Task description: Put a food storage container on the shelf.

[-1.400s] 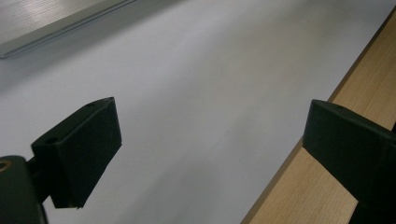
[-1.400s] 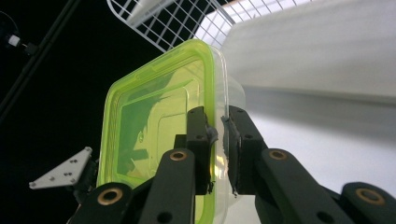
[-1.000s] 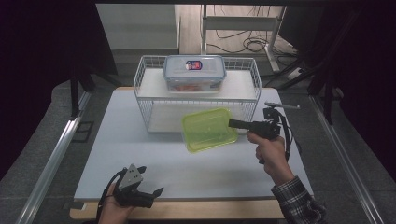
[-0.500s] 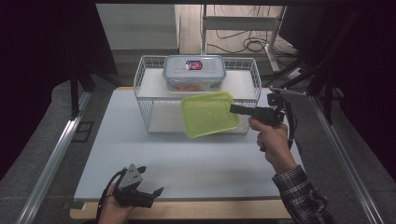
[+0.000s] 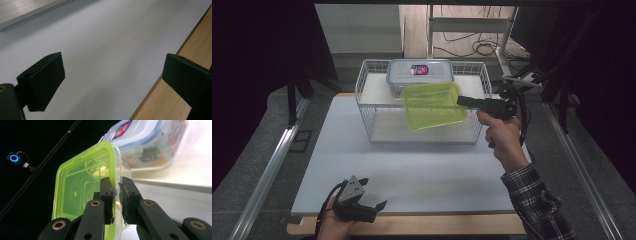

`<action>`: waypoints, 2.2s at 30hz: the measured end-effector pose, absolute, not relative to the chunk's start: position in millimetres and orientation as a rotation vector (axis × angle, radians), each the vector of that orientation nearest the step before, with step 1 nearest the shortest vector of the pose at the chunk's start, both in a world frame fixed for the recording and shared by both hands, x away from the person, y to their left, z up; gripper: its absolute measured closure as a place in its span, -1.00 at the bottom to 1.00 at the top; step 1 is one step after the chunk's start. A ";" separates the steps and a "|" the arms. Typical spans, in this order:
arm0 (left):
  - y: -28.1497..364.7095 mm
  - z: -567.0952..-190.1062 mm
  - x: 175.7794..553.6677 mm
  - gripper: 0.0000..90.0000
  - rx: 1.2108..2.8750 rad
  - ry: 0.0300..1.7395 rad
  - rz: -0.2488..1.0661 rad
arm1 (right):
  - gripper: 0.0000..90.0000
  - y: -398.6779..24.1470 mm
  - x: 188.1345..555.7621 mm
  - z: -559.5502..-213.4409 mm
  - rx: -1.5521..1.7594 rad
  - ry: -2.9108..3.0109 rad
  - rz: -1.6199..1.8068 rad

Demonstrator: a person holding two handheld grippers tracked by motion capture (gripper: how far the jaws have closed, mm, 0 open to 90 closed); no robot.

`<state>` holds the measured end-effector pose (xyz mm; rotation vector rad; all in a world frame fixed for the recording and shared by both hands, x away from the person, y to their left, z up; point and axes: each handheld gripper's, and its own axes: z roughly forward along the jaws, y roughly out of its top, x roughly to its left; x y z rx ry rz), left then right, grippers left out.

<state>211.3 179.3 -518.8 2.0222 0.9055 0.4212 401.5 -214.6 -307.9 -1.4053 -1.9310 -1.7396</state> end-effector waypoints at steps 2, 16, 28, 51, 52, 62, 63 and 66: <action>179.4 -518.7 211.2 -0.90 2.021 0.906 0.421 | 0.79 -212.8 404.0 -303.9 -1.413 -1.923 -1.748; 180.1 -518.1 211.1 -0.90 2.021 0.906 0.419 | 0.79 -200.2 423.8 -277.8 -1.462 -1.935 -1.804; 180.6 -517.9 210.8 -0.90 2.016 0.906 0.414 | 0.79 -183.6 447.2 -263.9 -1.534 -1.932 -1.838; 180.2 -518.2 210.8 -0.90 2.011 0.900 0.407 | 0.78 -152.4 485.3 -260.9 -1.709 -1.984 -1.849; 180.0 -518.3 210.8 -0.89 2.012 0.899 0.408 | 0.77 -151.8 485.1 -260.7 -1.710 -1.999 -1.850; 179.5 -518.8 211.3 -0.90 2.016 0.900 0.403 | 0.66 -146.0 486.9 -260.1 -1.737 -2.187 -1.845; 179.4 -518.9 211.3 -0.90 2.016 0.899 0.403 | 0.65 -145.6 487.6 -259.7 -1.733 -2.199 -1.840; 179.0 -519.0 211.4 -0.90 2.017 0.899 0.402 | 0.55 -143.2 490.7 -259.8 -1.724 -2.244 -1.824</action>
